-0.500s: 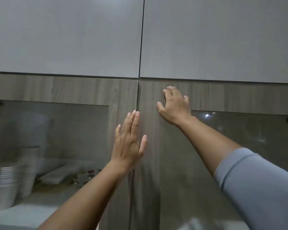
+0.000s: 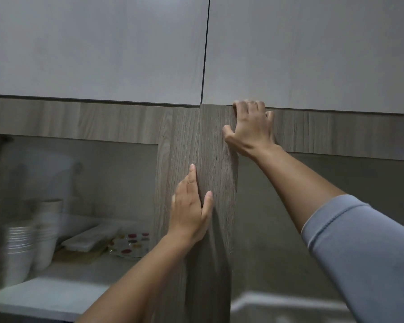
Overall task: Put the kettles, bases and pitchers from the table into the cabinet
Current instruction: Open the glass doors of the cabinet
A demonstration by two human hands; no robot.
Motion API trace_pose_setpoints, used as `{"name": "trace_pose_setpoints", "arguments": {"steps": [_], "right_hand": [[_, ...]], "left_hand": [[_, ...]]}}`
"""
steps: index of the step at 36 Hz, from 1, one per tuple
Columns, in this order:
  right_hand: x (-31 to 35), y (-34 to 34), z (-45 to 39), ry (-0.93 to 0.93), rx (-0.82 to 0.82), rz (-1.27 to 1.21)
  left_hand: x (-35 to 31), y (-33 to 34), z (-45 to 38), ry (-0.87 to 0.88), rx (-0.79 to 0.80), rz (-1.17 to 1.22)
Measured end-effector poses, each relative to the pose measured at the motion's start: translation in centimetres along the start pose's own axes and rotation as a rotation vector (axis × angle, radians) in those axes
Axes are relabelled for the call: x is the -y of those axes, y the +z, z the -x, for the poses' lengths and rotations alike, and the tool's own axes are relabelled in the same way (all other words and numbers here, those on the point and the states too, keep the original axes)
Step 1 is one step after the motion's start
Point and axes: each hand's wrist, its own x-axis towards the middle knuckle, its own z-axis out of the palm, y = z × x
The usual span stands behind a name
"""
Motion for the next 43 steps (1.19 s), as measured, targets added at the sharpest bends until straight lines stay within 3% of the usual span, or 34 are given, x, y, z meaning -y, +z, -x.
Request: {"name": "trace_pose_setpoints", "arguments": {"steps": [4,10,18,28,35,43], "right_hand": [[0.6,-1.4,1.9,0.023,-0.032,-0.044],[3.6,-1.2,11.5,0.100,0.015,-0.197],[7.2,-3.1,26.1,0.178,0.150,-0.250],[8.9,-9.9,31.7,0.274,0.192,-0.340],[7.3,-17.5,36.6,0.276,0.197,-0.299],[4.2,-27.5,40.7,0.372,0.231,-0.299]], "left_hand": [[-1.5,-0.9,0.5,-0.179,0.025,0.231],[-2.9,-3.0,1.4,-0.110,-0.052,0.293],[-6.0,-5.6,4.1,-0.111,-0.038,0.368],[-11.7,-9.3,8.0,0.014,-0.066,0.372],[-19.5,-11.0,12.6,0.072,-0.186,0.320],[-30.3,-12.3,18.4,0.117,-0.180,0.370]]}}
